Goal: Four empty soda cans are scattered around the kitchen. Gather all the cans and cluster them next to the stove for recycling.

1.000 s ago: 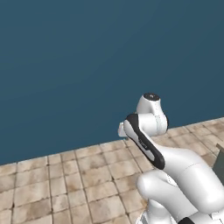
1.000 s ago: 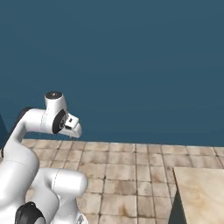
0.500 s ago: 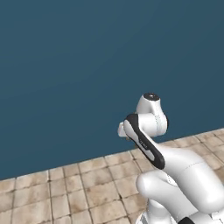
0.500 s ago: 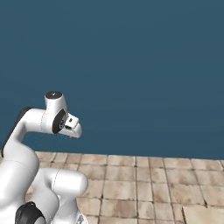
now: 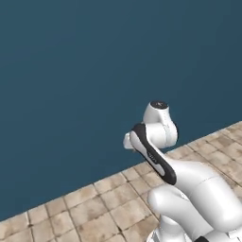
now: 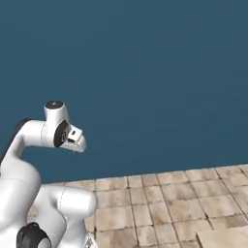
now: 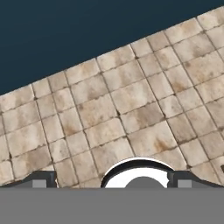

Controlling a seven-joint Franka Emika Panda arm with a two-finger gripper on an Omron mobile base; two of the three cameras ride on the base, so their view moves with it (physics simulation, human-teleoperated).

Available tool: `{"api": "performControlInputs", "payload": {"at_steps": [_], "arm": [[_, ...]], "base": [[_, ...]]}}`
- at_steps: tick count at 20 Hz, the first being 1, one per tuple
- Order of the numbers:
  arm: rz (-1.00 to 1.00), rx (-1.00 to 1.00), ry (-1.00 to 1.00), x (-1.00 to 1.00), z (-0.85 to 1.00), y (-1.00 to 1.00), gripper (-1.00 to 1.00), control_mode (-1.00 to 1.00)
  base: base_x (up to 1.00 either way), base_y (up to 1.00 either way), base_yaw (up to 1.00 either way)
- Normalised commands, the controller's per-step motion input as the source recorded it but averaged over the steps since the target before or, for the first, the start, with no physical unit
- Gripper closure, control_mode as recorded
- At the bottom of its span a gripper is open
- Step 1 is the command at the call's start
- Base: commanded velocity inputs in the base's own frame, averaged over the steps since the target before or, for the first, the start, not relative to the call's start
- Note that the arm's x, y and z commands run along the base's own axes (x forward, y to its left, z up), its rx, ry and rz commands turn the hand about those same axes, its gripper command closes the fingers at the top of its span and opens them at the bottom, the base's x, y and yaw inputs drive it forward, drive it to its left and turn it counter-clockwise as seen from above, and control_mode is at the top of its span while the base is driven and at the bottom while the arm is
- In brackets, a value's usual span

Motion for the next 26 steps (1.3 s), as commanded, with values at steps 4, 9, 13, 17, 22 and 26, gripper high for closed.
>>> {"api": "performControlInputs", "payload": {"at_steps": [4, 9, 13, 17, 22, 26], "arm": [[0.00, 0.00, 0.00, 0.00, 0.00, 0.00, -1.00, 1.00], [0.00, 0.00, 0.00, 0.00, 0.00, 0.00, -1.00, 1.00], [0.00, 0.00, 0.00, 0.00, 0.00, 0.00, -1.00, 1.00], [0.00, 0.00, 0.00, 0.00, 0.00, 0.00, -1.00, 1.00], [0.00, 0.00, 0.00, 0.00, 0.00, 0.00, -1.00, 1.00], [0.00, 0.00, 0.00, 0.00, 0.00, 0.00, -1.00, 1.00]], "base": [[0.38, 0.00, -0.53], [0.39, 0.03, -0.53], [0.41, 0.04, -0.51], [0.47, 0.03, -0.44], [0.50, 0.03, -0.40], [0.53, 0.03, -0.36]]}}
